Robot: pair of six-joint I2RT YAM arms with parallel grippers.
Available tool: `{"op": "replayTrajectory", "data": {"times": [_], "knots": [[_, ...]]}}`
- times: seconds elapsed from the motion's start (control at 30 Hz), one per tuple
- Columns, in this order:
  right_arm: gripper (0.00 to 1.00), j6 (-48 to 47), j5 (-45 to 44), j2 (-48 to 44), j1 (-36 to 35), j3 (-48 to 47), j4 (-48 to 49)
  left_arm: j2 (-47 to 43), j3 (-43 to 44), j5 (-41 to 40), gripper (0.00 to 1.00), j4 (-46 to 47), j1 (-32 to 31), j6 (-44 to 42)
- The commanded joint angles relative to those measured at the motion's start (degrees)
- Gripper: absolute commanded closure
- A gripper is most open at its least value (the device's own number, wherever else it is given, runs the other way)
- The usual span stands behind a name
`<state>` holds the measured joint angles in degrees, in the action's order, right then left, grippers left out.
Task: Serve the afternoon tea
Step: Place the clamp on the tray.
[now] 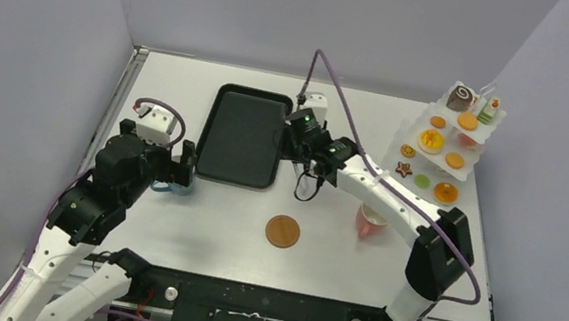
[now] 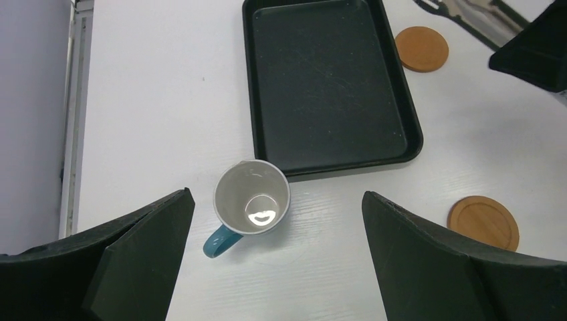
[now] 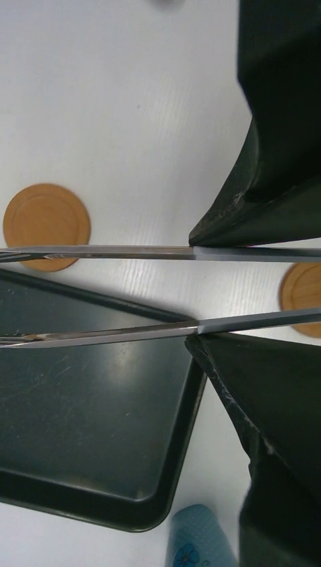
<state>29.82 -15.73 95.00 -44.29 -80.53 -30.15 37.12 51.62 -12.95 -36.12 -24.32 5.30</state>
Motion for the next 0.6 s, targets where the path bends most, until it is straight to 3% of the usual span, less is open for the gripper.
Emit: {"op": "replayTrajectory", "data": {"times": [0.0, 0.33, 0.57], "knots": [[0.55, 2.28, -9.46, 6.92, -3.71, -7.97, 8.54, -1.27, -0.01, -3.67, 0.03, 4.59, -0.36, -0.97], [0.54, 5.32, -19.27, 26.99, -8.61, -22.78, 11.51, -3.83, -0.77, -5.89, 0.05, 4.84, -0.77, -1.69], [0.54, 10.96, -22.36, 36.32, -9.27, -32.55, 6.71, -4.34, -0.73, -6.81, 0.05, 4.77, -1.84, -2.28]]}}
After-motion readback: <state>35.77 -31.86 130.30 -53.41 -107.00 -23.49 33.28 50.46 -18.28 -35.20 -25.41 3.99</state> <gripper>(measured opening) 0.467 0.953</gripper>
